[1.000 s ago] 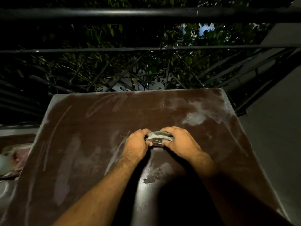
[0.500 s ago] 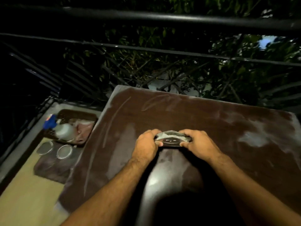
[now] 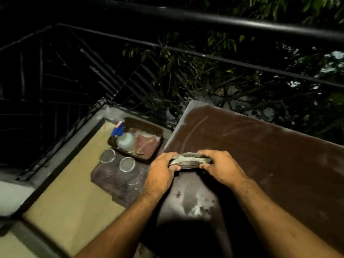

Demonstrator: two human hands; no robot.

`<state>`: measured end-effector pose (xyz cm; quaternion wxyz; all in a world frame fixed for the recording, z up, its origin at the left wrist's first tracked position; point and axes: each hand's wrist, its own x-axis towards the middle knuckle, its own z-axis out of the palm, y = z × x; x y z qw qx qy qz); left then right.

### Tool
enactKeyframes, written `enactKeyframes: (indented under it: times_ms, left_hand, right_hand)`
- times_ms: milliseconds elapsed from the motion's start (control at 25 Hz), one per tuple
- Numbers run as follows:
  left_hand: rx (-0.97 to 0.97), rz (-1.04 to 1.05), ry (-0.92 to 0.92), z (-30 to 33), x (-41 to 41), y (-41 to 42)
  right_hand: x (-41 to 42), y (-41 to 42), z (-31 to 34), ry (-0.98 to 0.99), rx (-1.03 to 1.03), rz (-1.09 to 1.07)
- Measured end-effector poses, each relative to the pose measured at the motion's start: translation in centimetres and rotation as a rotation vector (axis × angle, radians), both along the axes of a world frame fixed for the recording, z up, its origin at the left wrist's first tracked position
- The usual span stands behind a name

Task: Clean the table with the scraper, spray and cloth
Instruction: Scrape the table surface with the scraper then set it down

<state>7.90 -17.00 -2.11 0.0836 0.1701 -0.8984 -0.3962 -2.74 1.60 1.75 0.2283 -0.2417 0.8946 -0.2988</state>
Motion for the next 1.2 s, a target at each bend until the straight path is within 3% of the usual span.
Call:
enactKeyframes:
  times_ms: [320, 640, 1040, 1200]
  left_hand:
    - [-0.019, 0.134, -0.024, -0.6, 4.8, -13.7]
    - [0.018, 0.110, -0.088, -1.8, 8.1, -24.0]
    - [-0.039, 0.045, 0.041, -7.3, 10.9, -29.5]
    - [0.090, 0.131, 0.003, -9.1, 11.9, -28.9]
  right_hand:
    - [3.0, -14.6, -1.4, 0.013, -0.011, 0.112]
    - [7.9, -24.2, -4.7, 0.006, -0.006, 0.106]
    - [14.5, -28.7, -10.6, -0.050, 0.041, 0.028]
    - [16.3, -28.9, -12.8, -0.065, 0.064, -0.008]
